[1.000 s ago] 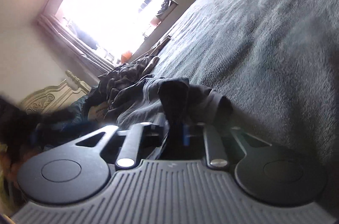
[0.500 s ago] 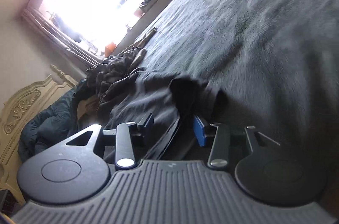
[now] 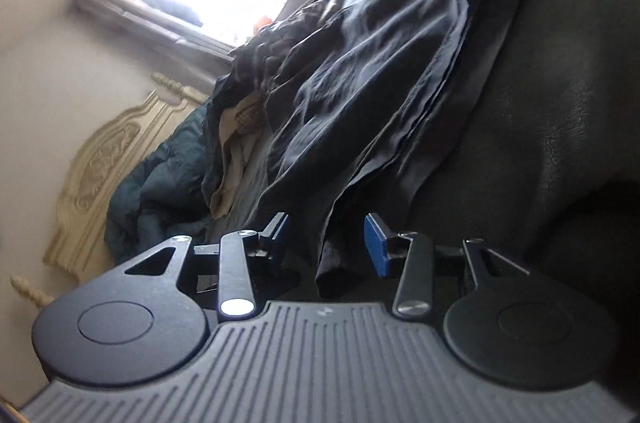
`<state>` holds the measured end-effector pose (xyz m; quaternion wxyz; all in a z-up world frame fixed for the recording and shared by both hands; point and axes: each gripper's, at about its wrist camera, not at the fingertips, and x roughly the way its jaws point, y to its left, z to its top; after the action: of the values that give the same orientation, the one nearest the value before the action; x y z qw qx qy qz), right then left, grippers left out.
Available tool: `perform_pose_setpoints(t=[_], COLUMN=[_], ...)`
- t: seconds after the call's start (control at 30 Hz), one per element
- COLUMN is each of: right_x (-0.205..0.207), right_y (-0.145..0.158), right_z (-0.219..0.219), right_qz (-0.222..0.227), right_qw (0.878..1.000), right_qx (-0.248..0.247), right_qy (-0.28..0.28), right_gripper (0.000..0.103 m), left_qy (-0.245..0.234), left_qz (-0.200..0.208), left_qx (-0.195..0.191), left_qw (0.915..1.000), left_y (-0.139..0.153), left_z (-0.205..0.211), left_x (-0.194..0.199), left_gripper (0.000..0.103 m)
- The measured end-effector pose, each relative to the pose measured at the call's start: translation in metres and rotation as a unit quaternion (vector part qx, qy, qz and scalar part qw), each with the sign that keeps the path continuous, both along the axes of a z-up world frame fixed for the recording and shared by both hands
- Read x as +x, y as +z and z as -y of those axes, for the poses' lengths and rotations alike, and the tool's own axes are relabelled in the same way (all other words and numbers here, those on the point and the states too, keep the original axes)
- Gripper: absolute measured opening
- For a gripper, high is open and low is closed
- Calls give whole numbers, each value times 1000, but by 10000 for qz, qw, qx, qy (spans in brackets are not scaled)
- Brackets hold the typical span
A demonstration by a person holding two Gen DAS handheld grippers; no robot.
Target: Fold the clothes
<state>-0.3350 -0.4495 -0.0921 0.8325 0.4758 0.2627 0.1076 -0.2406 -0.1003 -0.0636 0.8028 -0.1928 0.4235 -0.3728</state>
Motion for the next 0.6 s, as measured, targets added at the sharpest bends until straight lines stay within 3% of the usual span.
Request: perform_pose_setpoints(t=[0.13,0.23,0.4,0.47,0.6], right_x=[12,20,34,39,48], right_y=[-3,-8,-9,-8,1], right_z=[5,9,11,12,17], right_qz=[-73,-151,-155,-136,117], right_qw=[9999,9996,9995,9994,9982], right_qx=[129,224,290,310,554], right_qy=[-79,-93,9,54,184], right_gripper=[42,42,42,42,42], left_qy=[31,-28,-220,-277,-378], left_qz=[71,-20,-178,-342,-681], left_qx=[-214,-451,-876,-1059,-1749], left_qw=[9997,9990,9958,9934,9815], left_y=[-1,-2,-1,-2,-1], left_z=[3,3,3,4,3], left_x=[7,13,24,32,53], left_gripper=[47,32,24,18,18])
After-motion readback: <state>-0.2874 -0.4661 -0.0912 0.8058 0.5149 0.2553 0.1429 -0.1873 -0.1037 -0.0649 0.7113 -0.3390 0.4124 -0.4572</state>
